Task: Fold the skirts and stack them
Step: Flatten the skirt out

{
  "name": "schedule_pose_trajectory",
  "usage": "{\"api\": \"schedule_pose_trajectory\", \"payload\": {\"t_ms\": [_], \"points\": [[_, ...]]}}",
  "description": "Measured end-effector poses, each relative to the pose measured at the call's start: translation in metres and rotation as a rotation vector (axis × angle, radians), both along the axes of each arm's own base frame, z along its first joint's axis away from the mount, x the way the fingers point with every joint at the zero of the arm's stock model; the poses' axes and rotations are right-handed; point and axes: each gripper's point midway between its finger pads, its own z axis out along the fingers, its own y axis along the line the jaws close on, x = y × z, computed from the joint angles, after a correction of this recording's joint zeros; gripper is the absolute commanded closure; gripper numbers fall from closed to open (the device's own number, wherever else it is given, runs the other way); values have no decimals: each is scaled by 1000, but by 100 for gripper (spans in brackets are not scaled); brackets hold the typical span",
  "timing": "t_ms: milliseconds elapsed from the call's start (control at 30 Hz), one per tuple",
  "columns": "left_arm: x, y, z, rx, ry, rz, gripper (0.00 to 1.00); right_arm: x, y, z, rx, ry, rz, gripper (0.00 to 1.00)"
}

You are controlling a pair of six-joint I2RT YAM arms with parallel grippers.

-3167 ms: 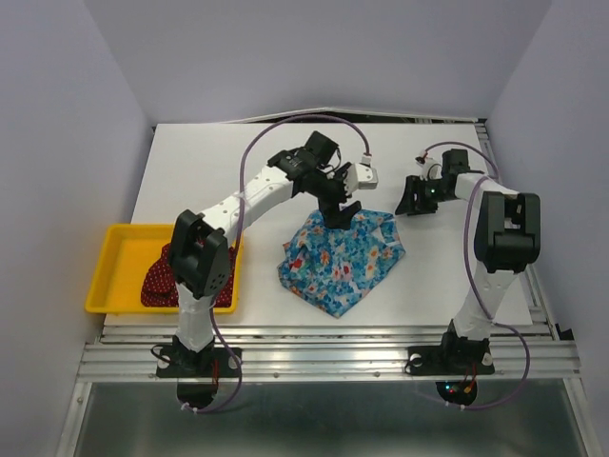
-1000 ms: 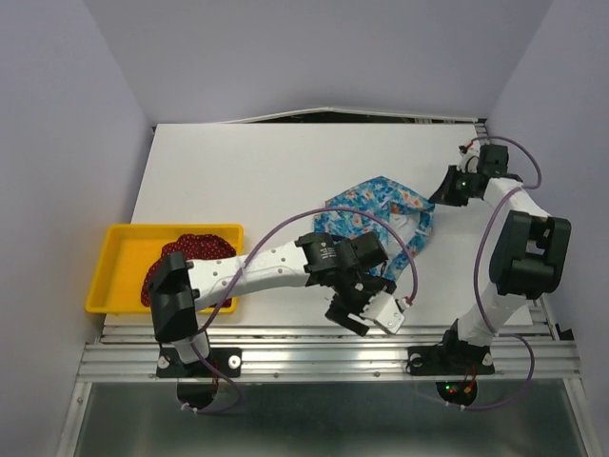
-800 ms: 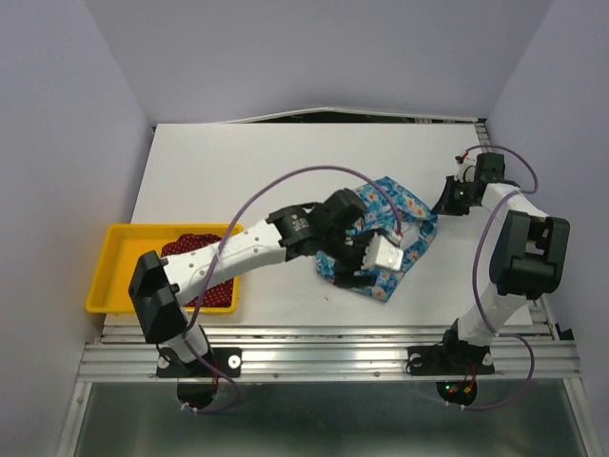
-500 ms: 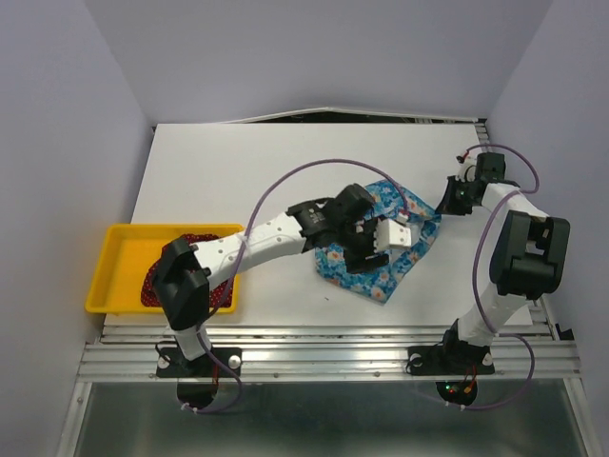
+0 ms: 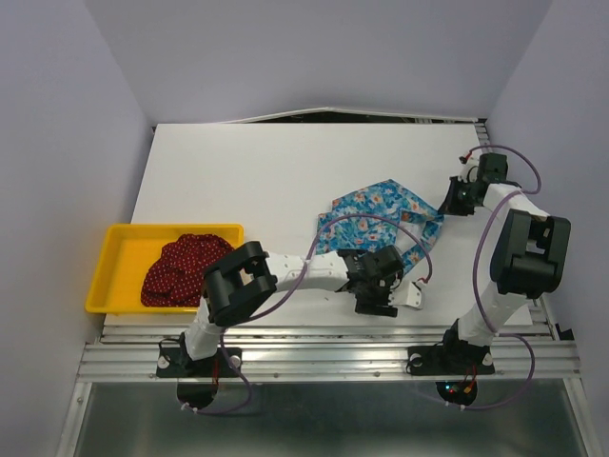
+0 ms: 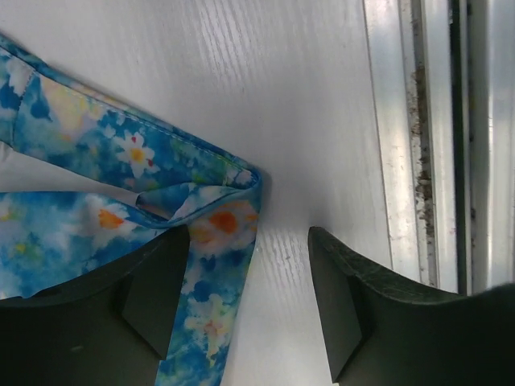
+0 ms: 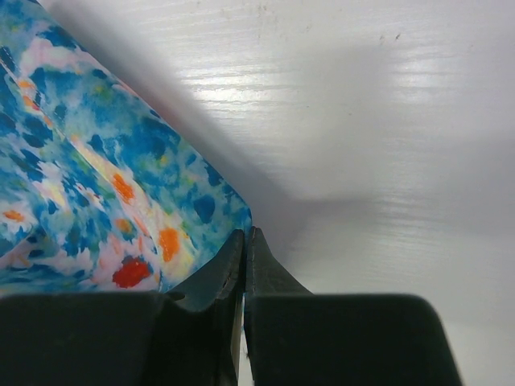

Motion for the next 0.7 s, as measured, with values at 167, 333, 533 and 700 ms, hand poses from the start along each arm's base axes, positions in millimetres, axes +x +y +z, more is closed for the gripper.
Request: {"api": "schedule_pose_trajectory", "payload": {"t_ms": [167,333,533,700], "points": [[6,-5,-12,-8,-40,22,62,-1,0,0,-3,1,3,99],[7,-4,-14,-36,-60,35,100,-2,0,1,-7,-2,11,99],[17,23,13,-47,-1,122,100,-5,5,12,11,-12,17,99],[97,64,115,-244,-63,364,100,12,5,58,30,-101,-12,99]]}}
